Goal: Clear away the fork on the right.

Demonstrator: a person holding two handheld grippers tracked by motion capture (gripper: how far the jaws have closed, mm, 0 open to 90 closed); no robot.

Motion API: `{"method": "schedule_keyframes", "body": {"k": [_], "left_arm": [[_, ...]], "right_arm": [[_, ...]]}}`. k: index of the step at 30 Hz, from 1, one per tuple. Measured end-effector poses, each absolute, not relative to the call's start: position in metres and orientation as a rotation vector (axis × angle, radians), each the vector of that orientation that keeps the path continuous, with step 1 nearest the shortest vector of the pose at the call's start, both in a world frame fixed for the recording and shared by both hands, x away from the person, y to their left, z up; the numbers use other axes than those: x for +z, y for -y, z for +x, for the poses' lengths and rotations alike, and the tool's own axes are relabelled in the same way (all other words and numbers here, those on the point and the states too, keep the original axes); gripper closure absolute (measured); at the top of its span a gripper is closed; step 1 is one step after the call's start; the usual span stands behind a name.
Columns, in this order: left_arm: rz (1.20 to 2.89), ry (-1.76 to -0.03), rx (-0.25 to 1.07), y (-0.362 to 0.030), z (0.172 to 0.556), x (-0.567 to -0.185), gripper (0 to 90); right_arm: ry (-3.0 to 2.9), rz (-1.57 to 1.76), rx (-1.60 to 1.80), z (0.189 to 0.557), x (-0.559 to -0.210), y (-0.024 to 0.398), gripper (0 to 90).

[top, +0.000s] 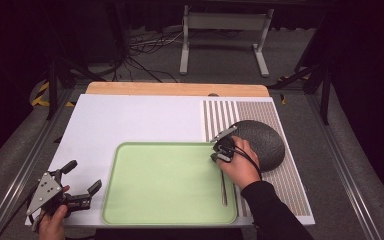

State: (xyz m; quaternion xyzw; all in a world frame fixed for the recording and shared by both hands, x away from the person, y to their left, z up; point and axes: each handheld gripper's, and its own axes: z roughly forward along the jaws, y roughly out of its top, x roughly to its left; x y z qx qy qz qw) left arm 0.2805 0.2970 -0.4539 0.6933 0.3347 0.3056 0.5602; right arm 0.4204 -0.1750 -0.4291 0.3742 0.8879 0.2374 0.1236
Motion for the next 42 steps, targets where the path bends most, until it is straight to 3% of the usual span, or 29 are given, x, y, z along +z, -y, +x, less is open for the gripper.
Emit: {"method": "schedule_keyframes", "body": {"k": [2,4,6,9,20,42], "left_arm": [[1.634,-0.789,0.72,-0.297,0.281,-0.454,0.8],[1.633,-0.79,0.721,-0.297,0.281,-0.454,0.8],[1.628,-0.793,0.723,-0.297,0.28,-0.454,0.8],[1.632,-0.793,0.722,-0.297,0.28,-0.454,0.8],[1.635,-0.798,0.724,-0.296,0.281,-0.454,0.8],[1.611,-0.817,0.729,-0.299,0.279,-0.454,0.7]], "right_arm": [[-2.583,1.093,0.705,0.42,-0.428,0.175,82.8],[-2.558,1.081,0.747,0.418,-0.421,0.175,75.0],[-2.532,1.068,0.82,0.417,-0.412,0.175,57.7],[-2.488,1.043,0.958,0.412,-0.394,0.175,24.7],[-2.398,0.939,1.107,0.39,-0.364,0.201,14.2],[-2.163,0.846,1.368,0.344,-0.361,0.279,12.3]]}}
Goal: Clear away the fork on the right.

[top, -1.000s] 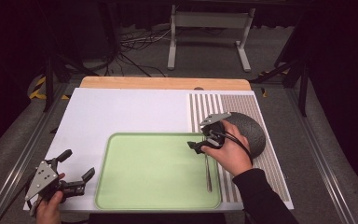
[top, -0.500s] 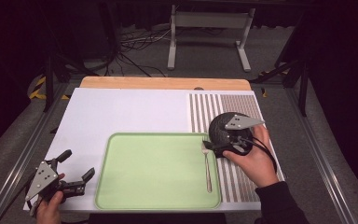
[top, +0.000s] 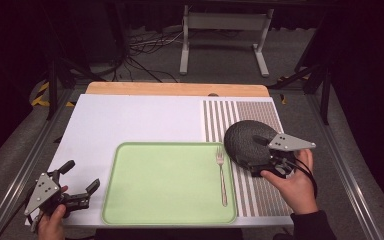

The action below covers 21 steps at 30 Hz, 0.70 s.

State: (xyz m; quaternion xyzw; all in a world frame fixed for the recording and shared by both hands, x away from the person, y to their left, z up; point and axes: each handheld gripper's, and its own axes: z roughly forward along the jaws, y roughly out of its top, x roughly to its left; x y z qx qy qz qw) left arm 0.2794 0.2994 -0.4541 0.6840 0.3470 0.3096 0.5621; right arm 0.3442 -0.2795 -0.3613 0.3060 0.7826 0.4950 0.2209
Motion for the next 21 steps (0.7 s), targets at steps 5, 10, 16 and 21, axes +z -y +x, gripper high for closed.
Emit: {"method": "schedule_keyframes", "body": {"k": [5,10,16,21], "left_arm": [[1.613,-0.817,0.73,-0.299,0.28,-0.455,0.7],[1.616,-0.816,0.727,-0.298,0.28,-0.455,0.7],[1.618,-0.814,0.725,-0.298,0.28,-0.455,0.7],[1.617,-0.805,0.726,-0.298,0.28,-0.455,0.7]], "right_arm": [[-2.109,0.833,1.426,0.338,-0.368,0.294,11.3],[-2.084,0.819,1.444,0.334,-0.376,0.308,11.2],[-2.042,0.826,1.485,0.331,-0.393,0.326,11.0],[-2.01,0.837,1.492,0.329,-0.407,0.338,11.0]]}}
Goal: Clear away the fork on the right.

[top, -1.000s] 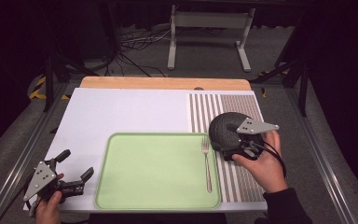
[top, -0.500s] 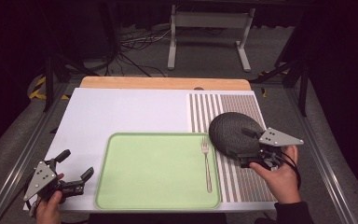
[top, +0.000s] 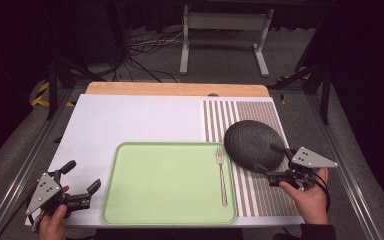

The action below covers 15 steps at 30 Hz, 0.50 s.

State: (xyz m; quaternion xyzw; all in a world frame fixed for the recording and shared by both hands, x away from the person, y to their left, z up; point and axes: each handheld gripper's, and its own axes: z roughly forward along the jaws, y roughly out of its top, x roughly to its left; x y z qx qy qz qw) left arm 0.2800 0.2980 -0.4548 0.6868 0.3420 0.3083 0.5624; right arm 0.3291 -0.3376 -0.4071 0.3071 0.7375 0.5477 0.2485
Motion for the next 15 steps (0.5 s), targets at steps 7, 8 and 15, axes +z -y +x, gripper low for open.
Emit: {"method": "schedule_keyframes", "body": {"k": [7,8,15], "left_arm": [[1.614,-0.798,0.726,-0.298,0.28,-0.455,0.6],[1.615,-0.792,0.725,-0.298,0.279,-0.455,0.5],[1.622,-0.762,0.717,-0.298,0.279,-0.454,0.3]], "right_arm": [[-1.962,0.887,1.511,0.324,-0.437,0.353,11.0],[-1.965,0.906,1.495,0.324,-0.441,0.354,11.0],[-1.982,0.946,1.478,0.322,-0.448,0.354,10.7]]}}
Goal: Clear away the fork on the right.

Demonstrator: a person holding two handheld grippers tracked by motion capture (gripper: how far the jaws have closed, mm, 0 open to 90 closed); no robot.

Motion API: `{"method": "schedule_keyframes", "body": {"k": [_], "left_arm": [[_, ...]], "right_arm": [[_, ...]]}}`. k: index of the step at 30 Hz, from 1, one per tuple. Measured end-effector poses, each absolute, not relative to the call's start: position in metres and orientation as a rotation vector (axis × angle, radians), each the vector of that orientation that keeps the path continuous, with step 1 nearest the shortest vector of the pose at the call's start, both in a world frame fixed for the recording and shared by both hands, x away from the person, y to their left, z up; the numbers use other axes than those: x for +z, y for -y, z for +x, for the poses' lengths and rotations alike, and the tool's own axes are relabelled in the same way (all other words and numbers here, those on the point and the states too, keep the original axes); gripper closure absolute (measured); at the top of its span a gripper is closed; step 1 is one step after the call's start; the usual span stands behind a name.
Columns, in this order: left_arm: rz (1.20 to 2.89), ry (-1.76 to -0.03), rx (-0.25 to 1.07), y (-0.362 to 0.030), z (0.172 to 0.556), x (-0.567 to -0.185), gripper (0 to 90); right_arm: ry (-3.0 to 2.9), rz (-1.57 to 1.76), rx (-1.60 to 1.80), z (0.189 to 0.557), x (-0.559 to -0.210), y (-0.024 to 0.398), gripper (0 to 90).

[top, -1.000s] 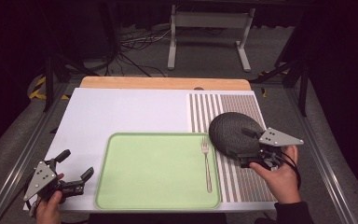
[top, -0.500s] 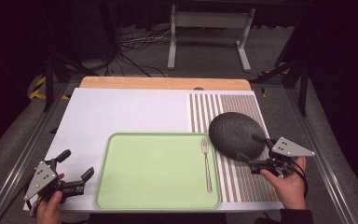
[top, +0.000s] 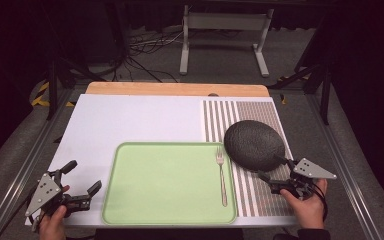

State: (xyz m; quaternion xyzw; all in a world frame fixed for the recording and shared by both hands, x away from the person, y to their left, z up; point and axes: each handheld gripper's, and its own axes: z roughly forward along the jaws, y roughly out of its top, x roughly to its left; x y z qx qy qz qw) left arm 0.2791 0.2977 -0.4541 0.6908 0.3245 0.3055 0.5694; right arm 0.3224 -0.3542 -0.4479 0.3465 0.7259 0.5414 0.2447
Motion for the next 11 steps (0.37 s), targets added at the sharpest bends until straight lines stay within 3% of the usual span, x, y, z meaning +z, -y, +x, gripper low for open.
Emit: {"method": "schedule_keyframes", "body": {"k": [11], "left_arm": [[1.615,-0.75,0.715,-0.2981,0.2792,-0.4544,0.2]], "right_arm": [[-2.026,0.99,1.422,0.32,-0.4512,0.3494,13.0]]}}
